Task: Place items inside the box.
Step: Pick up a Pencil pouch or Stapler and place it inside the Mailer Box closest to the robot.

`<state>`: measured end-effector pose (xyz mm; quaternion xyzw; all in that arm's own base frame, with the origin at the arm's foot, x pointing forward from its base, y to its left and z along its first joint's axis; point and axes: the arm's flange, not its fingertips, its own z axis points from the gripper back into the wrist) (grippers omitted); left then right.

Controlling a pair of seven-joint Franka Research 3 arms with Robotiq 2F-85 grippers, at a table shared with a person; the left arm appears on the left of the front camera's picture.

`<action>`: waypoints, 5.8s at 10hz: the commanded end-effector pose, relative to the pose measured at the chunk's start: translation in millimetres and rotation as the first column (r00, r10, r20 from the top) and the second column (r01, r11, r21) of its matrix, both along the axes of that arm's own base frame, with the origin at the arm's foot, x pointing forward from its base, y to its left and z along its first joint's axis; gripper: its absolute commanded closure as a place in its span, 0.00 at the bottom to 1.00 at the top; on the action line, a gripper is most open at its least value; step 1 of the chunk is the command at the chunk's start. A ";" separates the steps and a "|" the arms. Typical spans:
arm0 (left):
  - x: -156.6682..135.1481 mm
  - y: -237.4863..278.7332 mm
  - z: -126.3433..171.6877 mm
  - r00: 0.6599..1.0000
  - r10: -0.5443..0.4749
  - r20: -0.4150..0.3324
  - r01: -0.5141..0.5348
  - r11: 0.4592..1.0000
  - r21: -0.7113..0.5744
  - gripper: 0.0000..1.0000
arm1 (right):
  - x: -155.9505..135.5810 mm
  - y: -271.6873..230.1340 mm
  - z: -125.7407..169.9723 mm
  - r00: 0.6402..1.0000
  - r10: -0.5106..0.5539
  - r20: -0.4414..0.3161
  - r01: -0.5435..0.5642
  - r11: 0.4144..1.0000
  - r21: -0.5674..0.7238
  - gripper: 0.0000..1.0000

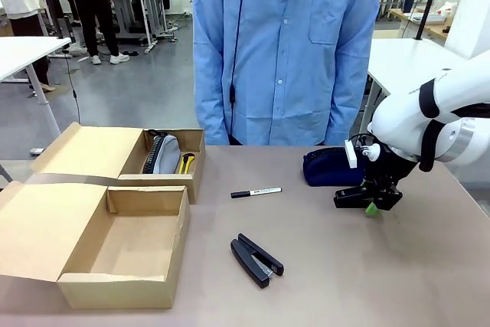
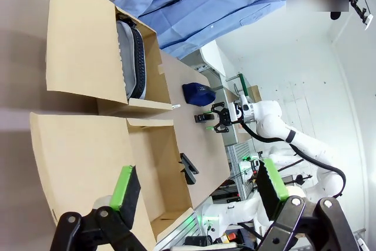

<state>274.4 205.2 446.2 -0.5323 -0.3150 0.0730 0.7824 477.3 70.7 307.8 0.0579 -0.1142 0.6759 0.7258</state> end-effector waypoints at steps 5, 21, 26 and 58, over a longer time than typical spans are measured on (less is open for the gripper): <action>-0.8 -1.9 0.7 0.999 0.000 0.035 0.000 1.000 -0.011 0.00 | 2.3 -5.8 0.8 1.000 0.003 -0.003 -0.003 0.999 0.045 1.00; -0.8 -1.9 0.7 0.999 0.000 0.035 0.000 1.000 -0.011 0.00 | -199.5 24.9 182.0 0.988 0.067 -0.137 -0.047 0.988 0.144 1.00; -0.8 -1.9 0.7 0.999 0.000 0.035 0.000 1.000 -0.011 0.00 | -177.2 113.1 181.8 0.974 0.004 -0.227 0.053 0.968 0.243 1.00; -0.8 -1.9 0.7 0.999 0.000 0.035 0.000 1.000 -0.011 0.00 | -168.8 523.5 102.3 0.203 -0.886 -0.416 0.939 0.297 -0.174 1.00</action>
